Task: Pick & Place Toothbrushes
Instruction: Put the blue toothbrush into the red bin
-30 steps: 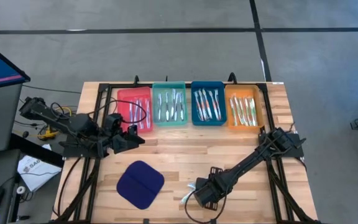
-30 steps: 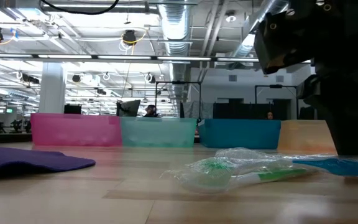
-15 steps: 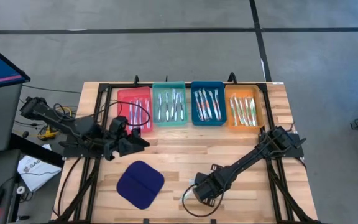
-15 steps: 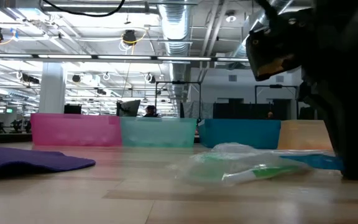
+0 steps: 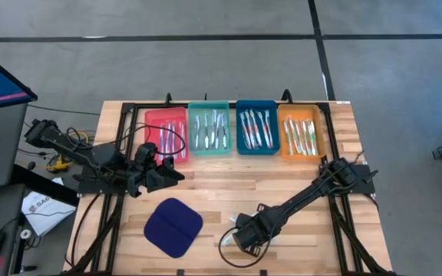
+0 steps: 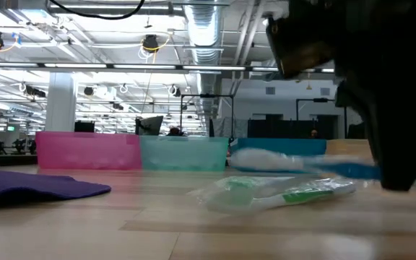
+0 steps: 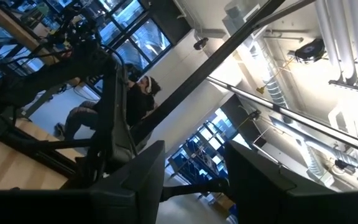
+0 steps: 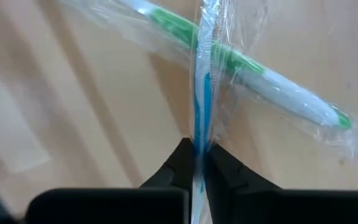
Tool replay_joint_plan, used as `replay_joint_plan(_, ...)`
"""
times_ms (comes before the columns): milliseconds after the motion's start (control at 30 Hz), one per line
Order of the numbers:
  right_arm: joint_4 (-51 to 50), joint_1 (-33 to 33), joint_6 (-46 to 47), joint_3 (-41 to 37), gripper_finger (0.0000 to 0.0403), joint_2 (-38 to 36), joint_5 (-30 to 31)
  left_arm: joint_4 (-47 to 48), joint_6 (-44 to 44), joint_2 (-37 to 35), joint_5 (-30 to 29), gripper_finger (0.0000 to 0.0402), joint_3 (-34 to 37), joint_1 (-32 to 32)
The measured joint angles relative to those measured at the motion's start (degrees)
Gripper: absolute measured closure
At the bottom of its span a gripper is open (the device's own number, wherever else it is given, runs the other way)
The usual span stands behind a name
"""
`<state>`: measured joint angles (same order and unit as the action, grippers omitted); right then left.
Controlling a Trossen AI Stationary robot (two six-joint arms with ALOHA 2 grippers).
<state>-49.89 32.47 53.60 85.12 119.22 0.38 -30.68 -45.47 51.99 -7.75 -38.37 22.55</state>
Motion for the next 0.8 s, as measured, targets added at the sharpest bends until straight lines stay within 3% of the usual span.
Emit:
replay_joint_plan(400,-1.77,-0.28,2.25,5.09,0.0392,-4.5,-0.39,-0.39,0.04,-0.02,-0.26,0.0238,0.0,0.0)
replay_joint_plan(567,-1.42,-3.17,3.61,6.05,0.0389,-7.46,0.2,-0.49,0.09,-0.02,-0.24,0.0238,0.0,-0.12)
replay_joint_plan(800,1.15,-9.64,4.73,6.11,0.0391,-13.17,5.7,-0.76,0.17,-0.15,-0.2,0.0238,0.0,-0.13)
